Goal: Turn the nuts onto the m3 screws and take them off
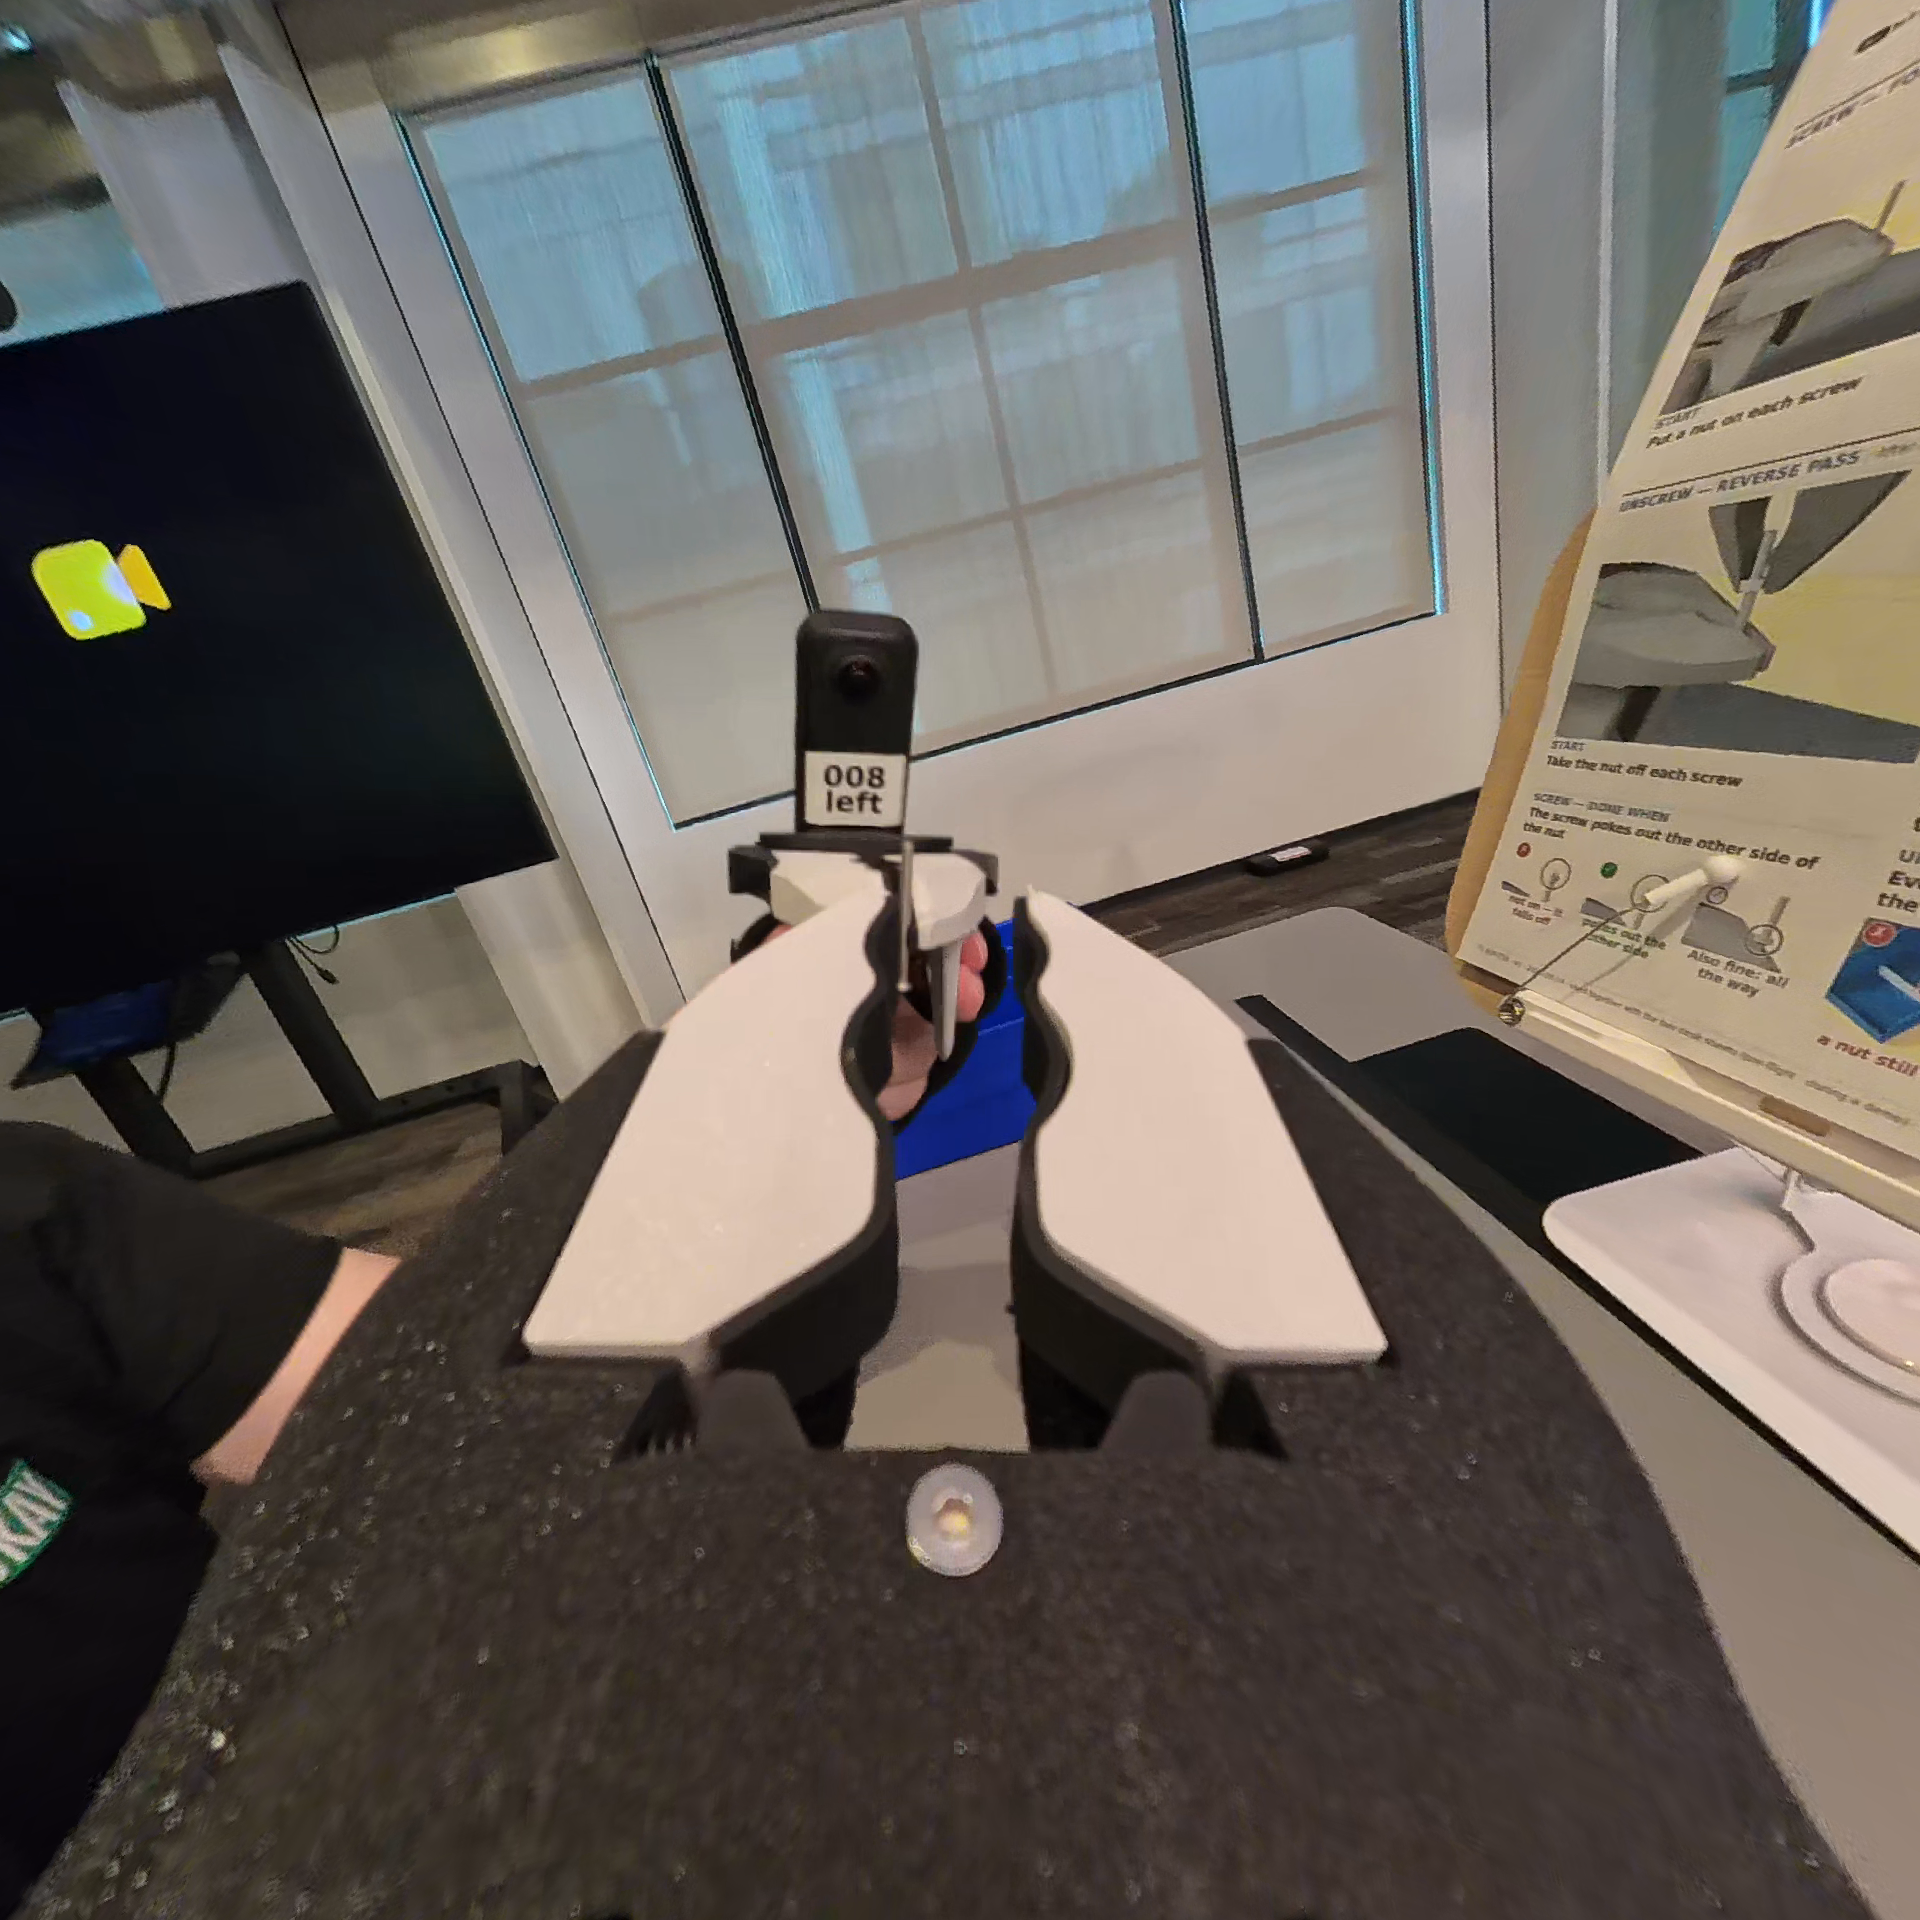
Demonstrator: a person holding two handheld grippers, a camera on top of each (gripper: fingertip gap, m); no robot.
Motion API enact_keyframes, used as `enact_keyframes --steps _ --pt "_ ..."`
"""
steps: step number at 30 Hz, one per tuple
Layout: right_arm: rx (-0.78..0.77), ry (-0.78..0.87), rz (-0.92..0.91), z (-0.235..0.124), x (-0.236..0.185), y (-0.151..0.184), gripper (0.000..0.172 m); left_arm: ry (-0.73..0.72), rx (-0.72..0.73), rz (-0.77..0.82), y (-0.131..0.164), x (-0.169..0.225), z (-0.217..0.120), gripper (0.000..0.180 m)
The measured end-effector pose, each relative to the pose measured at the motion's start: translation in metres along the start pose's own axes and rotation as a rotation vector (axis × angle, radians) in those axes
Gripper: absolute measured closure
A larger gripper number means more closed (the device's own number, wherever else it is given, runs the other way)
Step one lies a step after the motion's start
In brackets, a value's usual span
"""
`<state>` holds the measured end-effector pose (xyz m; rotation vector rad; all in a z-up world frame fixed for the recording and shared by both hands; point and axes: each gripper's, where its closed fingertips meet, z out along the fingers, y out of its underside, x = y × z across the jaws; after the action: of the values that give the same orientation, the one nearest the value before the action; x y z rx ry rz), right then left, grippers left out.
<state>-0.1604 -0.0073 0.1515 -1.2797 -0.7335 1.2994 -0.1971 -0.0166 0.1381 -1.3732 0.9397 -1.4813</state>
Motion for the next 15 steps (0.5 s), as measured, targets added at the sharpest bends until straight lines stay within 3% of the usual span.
enact_keyframes --steps 5,15 --pt "-0.049 -0.021 0.026 0.005 0.001 0.012 0.155 -0.056 -0.067 0.016 0.019 -0.013 -0.004 0.178" --pt "-0.126 0.001 -0.013 0.030 0.001 0.039 0.154 -0.005 -0.077 -0.007 0.024 -0.007 0.001 0.178"
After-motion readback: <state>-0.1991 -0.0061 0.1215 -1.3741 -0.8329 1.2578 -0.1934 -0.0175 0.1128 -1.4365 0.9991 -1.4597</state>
